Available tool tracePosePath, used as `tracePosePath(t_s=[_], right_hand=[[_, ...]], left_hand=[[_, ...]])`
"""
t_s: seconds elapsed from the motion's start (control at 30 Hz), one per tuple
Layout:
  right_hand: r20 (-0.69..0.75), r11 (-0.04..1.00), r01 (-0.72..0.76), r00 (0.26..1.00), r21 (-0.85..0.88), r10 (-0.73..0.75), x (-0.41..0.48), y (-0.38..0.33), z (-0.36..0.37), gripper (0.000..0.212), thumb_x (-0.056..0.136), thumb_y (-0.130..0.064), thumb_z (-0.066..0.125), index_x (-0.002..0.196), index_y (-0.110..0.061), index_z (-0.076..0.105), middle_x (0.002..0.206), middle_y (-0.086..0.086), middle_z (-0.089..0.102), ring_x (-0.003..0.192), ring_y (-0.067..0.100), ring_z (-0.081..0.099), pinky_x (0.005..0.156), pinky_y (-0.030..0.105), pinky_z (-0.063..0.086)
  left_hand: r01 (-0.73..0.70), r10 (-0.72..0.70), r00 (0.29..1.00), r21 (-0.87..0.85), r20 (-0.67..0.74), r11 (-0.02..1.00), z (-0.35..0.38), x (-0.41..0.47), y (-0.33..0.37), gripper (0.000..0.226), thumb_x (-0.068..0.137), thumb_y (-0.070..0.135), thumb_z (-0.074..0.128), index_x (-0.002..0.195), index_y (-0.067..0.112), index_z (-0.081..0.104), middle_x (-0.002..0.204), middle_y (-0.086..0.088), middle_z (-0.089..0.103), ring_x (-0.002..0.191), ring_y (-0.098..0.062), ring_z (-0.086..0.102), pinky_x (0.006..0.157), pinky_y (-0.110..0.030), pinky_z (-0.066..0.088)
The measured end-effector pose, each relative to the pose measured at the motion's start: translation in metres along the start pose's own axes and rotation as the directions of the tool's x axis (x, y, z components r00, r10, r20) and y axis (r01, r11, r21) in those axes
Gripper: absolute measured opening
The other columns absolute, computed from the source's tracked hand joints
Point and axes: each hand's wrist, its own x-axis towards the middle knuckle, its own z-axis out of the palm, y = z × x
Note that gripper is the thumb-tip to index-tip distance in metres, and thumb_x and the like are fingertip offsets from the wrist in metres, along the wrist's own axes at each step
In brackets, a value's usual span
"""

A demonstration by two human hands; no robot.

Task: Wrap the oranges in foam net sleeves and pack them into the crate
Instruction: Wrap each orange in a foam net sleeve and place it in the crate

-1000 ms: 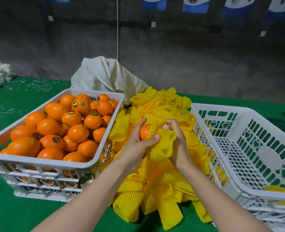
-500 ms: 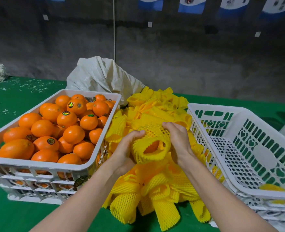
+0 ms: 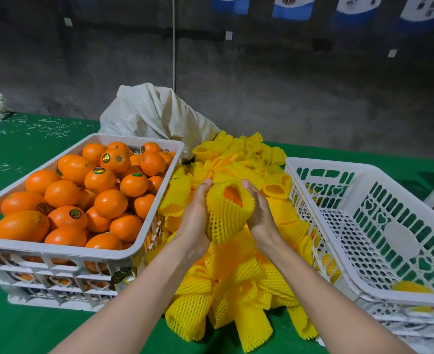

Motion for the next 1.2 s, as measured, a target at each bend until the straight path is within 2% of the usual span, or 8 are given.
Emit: tracePosePath(t_s=[0.13,0.23,0.43,0.53,0.63,0.87,1.07,1.2], right_hand=[[0.170,0.978,-0.199,0.964,-0.061,0.207,0.007,0.002,-0.011,0.055,0.094,-0.046,0.035,0.142,-0.019,0.036,0.147,0.007,0.039,0.131,0.020,0.042,0.107,0.045,0.037],[0.271,0.957,-0.288,0.925,0.046,0.265,0.007,0.002,-0.008,0.072,0.069,-0.071,0.035,0.129,-0.033,0.048,0.135,0.000,0.053,0.124,0.020,0.051,0.105,0.046,0.041],[0.056,0.934,-0.317,0.949,0.163,0.312,0.009,0.014,-0.001,0.063,0.074,-0.064,0.054,0.124,-0.026,0.058,0.122,0.008,0.062,0.113,0.025,0.058,0.099,0.045,0.045],[0.109,0.903,-0.299,0.954,0.309,0.279,0.012,0.020,-0.005,0.028,0.091,-0.042,0.049,0.082,-0.034,0.074,0.079,-0.004,0.074,0.074,0.010,0.070,0.062,0.023,0.055],[0.103,0.855,-0.264,0.964,0.446,0.244,0.013,0.020,-0.006,0.020,0.095,-0.034,0.045,0.088,-0.031,0.064,0.070,-0.009,0.072,0.063,0.005,0.068,0.050,0.018,0.051],[0.171,0.766,-0.314,0.949,0.560,0.264,0.005,0.013,-0.004,0.016,0.092,-0.041,0.043,0.094,-0.033,0.057,0.070,-0.002,0.073,0.064,0.013,0.068,0.063,0.028,0.052],[0.193,0.774,-0.280,0.960,0.569,0.205,-0.003,0.014,-0.004,0.017,0.090,-0.039,0.045,0.091,-0.031,0.060,0.071,-0.001,0.072,0.063,0.013,0.069,0.056,0.024,0.053],[0.056,0.964,-0.062,0.997,0.257,0.049,-0.007,0.011,-0.012,0.031,0.083,-0.042,0.055,0.106,-0.024,0.067,0.115,-0.001,0.065,0.109,0.015,0.060,0.089,0.030,0.050]], left_hand=[[-0.191,0.203,0.974,0.121,-0.099,0.974,0.000,-0.001,-0.006,0.024,0.097,0.043,0.045,0.090,0.029,0.064,0.077,0.011,0.074,0.074,-0.007,0.071,0.058,-0.023,0.055],[-0.318,0.359,0.928,0.282,-0.104,0.905,0.003,-0.002,-0.010,0.035,0.097,0.041,0.046,0.070,0.023,0.057,0.067,0.004,0.061,0.064,-0.011,0.059,0.063,-0.024,0.048],[-0.543,0.742,0.665,0.735,0.081,0.407,-0.002,0.002,-0.001,0.055,0.081,0.050,0.056,0.053,0.003,0.052,0.054,-0.013,0.042,0.053,-0.016,0.036,0.055,-0.033,0.029],[-0.476,0.599,0.797,0.526,-0.081,0.705,0.000,0.002,0.000,0.054,0.073,0.052,0.062,0.064,-0.001,0.056,0.057,-0.009,0.047,0.048,-0.010,0.042,0.048,-0.020,0.033],[-0.213,0.238,0.966,0.215,-0.097,0.953,-0.005,0.008,0.001,0.046,0.082,0.053,0.055,0.085,0.009,0.069,0.081,0.002,0.073,0.075,-0.007,0.069,0.063,-0.019,0.053],[-0.388,0.426,0.902,0.304,-0.068,0.870,-0.003,0.005,-0.009,0.053,0.079,0.048,0.047,0.095,-0.001,0.058,0.089,-0.022,0.060,0.085,-0.031,0.059,0.077,-0.053,0.050],[-0.469,0.523,0.852,0.414,-0.021,0.780,-0.006,0.007,-0.013,0.056,0.082,0.047,0.046,0.085,-0.009,0.055,0.079,-0.017,0.052,0.076,-0.024,0.048,0.068,-0.047,0.042],[-0.160,0.236,0.966,0.469,-0.108,0.868,-0.010,0.016,-0.004,0.039,0.085,0.056,0.051,0.093,0.019,0.059,0.094,0.001,0.063,0.088,-0.013,0.059,0.074,-0.014,0.051]])
